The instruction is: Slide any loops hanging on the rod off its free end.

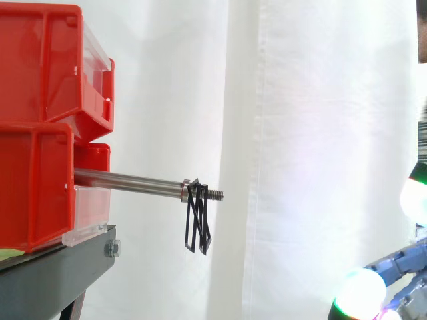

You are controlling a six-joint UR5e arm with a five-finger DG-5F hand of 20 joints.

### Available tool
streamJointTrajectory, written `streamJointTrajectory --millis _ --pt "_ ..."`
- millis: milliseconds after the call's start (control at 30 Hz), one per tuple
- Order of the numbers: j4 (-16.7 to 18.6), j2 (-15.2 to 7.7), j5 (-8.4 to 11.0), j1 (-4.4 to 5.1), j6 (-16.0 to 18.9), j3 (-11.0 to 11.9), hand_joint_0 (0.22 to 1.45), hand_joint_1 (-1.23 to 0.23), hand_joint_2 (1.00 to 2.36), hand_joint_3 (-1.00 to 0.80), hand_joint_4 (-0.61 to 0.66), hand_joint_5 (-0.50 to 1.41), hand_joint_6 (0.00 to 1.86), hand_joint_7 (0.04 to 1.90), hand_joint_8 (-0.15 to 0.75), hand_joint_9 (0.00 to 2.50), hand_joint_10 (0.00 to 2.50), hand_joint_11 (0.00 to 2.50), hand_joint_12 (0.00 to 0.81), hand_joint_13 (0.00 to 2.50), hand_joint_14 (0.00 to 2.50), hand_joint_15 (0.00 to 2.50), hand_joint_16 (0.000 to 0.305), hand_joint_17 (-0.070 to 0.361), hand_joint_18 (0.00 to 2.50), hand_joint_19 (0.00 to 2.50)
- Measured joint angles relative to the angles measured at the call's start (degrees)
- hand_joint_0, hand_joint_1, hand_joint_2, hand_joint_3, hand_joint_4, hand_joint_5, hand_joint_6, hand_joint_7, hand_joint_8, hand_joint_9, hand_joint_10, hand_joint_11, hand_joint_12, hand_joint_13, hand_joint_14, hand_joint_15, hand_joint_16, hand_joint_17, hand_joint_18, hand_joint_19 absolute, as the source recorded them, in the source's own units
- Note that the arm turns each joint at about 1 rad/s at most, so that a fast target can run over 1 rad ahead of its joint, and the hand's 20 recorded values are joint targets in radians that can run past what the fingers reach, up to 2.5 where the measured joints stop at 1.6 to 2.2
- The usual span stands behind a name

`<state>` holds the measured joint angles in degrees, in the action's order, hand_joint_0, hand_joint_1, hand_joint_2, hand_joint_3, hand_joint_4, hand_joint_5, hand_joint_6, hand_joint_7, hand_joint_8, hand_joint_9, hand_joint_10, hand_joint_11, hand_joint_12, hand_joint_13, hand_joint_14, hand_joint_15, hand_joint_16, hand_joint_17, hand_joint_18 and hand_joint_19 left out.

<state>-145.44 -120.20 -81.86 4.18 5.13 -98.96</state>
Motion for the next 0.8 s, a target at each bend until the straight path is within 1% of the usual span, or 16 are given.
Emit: streamJointTrajectory --millis 133,300,433,533,600,700,800 --pt "4.4 -1.6 0.06 0.03 0.1 0.0 0.52 -0.56 1.0 -0.49 0.25 -0.19 0.5 0.76 0.31 0.71 0.0 0.12 0.375 0.62 0.0 0.12 0.05 0.112 0.62 0.32" --pt "7.3 -3.6 -0.01 0.03 0.0 0.4 0.52 -0.57 1.0 -0.48 0.26 -0.18 0.5 0.77 0.307 0.76 0.0 0.16 0.37 0.66 0.01 0.16 0.05 0.111 0.62 0.34" --pt "10.0 -6.0 -0.14 0.03 0.0 1.8 0.52 -0.57 1.0 -0.48 0.26 -0.18 0.5 0.77 0.308 0.77 0.0 0.18 0.37 0.66 0.01 0.16 0.049 0.111 0.62 0.34" --pt "11.1 -7.5 -0.35 -0.07 0.0 3.3 0.52 -0.57 1.0 -0.47 0.27 -0.18 0.5 0.78 0.309 0.77 0.0 0.18 0.368 0.66 0.01 0.16 0.049 0.111 0.61 0.34" --pt "11.4 -8.1 -0.55 -0.08 -0.3 4.1 0.53 -0.57 1.0 -0.48 0.27 -0.18 0.5 0.78 0.309 0.78 0.01 0.19 0.369 0.67 0.01 0.16 0.049 0.11 0.61 0.34" --pt "11.6 -8.6 -1.01 -0.06 -2.2 5.5 0.53 -0.57 1.0 -0.48 0.27 -0.17 0.5 0.78 0.312 0.8 0.01 0.2 0.37 0.67 0.01 0.17 0.049 0.11 0.61 0.35" --pt "11.8 -8.8 -1.52 -0.04 -5.5 6.6 0.53 -0.57 1.0 -0.47 0.28 -0.17 0.5 0.79 0.314 0.81 0.01 0.21 0.37 0.67 0.01 0.17 0.049 0.11 0.62 0.36"
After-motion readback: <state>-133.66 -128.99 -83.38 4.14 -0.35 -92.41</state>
